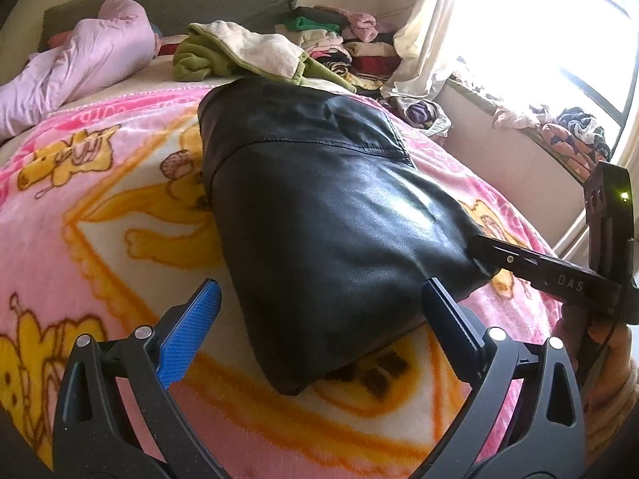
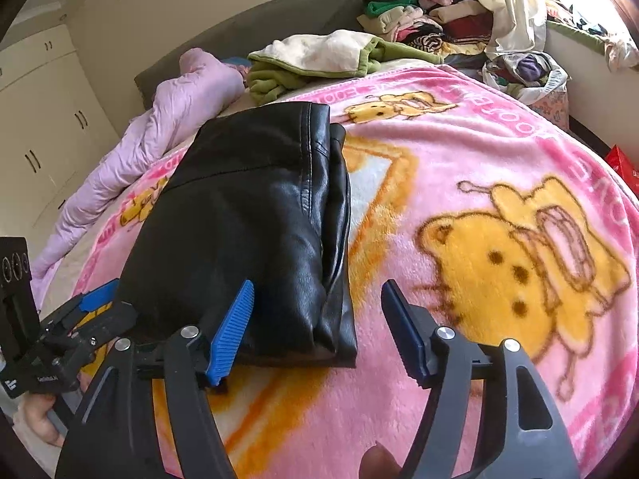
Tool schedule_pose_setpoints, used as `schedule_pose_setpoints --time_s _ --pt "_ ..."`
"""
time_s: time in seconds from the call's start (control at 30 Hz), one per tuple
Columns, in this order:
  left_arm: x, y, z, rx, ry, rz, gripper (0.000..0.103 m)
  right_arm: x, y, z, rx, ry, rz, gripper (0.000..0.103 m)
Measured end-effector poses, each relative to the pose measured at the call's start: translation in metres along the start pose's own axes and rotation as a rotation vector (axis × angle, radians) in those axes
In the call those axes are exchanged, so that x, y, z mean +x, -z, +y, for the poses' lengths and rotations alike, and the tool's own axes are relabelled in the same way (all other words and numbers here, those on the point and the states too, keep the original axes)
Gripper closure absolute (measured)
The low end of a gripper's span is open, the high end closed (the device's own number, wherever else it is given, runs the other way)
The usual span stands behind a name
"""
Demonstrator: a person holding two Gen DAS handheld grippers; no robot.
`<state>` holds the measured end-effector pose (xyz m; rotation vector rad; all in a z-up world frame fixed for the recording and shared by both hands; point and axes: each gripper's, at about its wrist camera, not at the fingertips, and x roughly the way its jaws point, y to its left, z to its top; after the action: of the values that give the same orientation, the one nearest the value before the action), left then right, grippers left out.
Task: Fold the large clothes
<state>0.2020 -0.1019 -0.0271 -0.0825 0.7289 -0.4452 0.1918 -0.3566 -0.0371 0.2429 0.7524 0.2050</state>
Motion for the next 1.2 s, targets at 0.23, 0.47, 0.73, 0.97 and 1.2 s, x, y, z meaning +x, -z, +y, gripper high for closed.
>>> schedule_pose_setpoints --time_s 0.23,0.47,0.73,0.97,1.2 --pt "-0.009 0.001 0.003 -0.013 -0.012 -0.007 0.010 -0.006 0.002 0.005 -0.015 0.003 0.001 0.035" --pt "-0.016 0.002 0.007 -0.036 -0.020 -0.010 0.010 -0.011 0.005 0.008 -0.023 0.010 0.000 0.031" --pt "-0.004 -0.008 0.028 -0.171 0.028 0.020 0.010 0.008 -0.006 -0.009 0.054 -0.100 0.065 0.020" --pt "0.041 -0.019 0.055 -0.329 0.144 0.139 0.010 0.049 -0.015 -0.031 0.185 -0.310 0.202 0.018" --pt "0.065 -0.017 0.064 -0.391 0.230 0.173 0.010 0.064 -0.011 -0.034 0.239 -0.402 0.258 0.041"
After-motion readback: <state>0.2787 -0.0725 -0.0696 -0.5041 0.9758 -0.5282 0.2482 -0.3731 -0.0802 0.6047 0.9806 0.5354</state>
